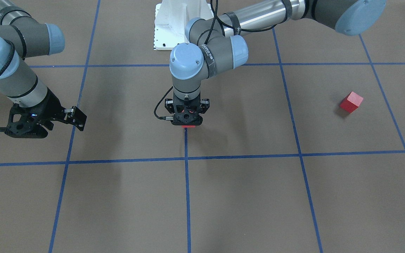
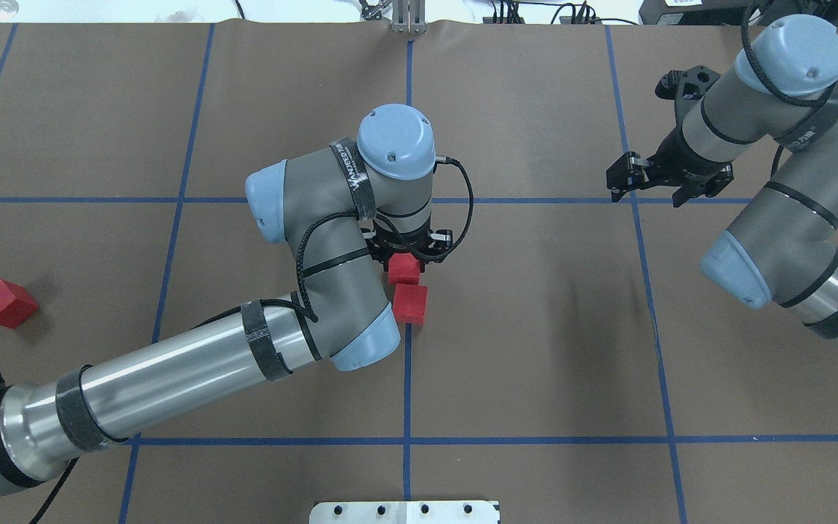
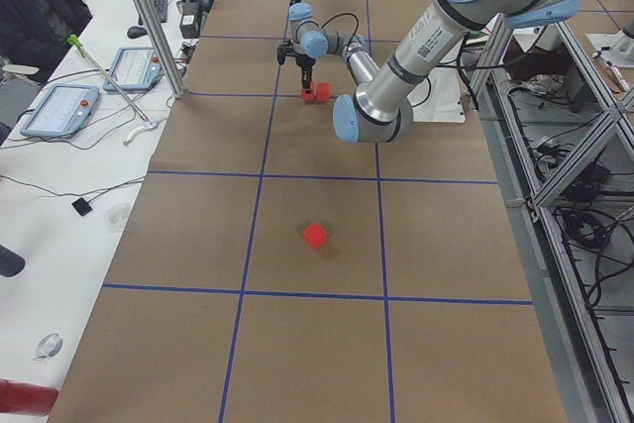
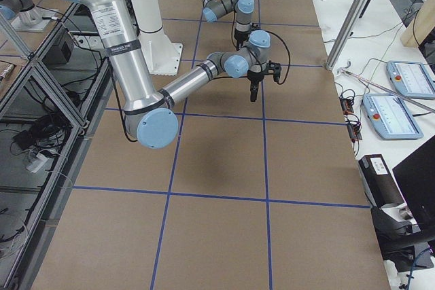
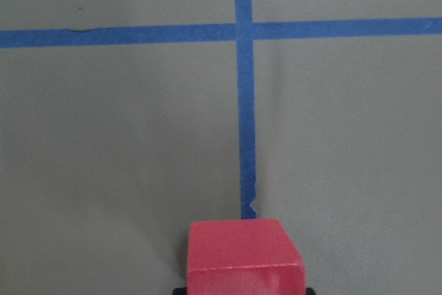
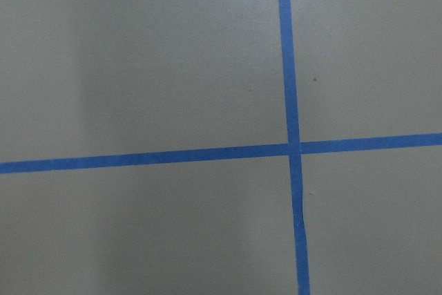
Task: Form red blocks into L shape at center
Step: 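Lower the red cube beside the center cube, farther from the robot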
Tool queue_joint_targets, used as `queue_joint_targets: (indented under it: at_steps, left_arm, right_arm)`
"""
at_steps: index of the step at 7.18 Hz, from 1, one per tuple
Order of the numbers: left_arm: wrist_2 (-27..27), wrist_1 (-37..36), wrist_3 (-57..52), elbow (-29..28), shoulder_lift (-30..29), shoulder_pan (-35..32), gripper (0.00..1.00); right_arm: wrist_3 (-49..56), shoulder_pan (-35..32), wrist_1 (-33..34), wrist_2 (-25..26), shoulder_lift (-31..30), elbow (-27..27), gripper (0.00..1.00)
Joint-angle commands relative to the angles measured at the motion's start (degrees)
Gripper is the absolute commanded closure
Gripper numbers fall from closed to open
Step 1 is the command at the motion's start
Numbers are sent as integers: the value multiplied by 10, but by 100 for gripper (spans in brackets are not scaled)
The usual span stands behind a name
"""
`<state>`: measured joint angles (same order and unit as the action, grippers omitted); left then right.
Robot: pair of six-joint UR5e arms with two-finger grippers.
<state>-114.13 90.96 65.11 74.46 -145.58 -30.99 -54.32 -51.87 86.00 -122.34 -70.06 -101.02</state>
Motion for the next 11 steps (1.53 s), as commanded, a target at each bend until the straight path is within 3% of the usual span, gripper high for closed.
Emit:
queue_joint_targets:
  at_steps: [1, 11]
  left_arm:
    - [-14, -1, 3, 2, 0, 2, 100]
    - [-29, 2, 5, -2, 2, 8, 100]
  right_arm:
    - [0, 0, 0, 1, 0, 0, 1]
    - [-1, 0, 0, 1, 2, 0, 1]
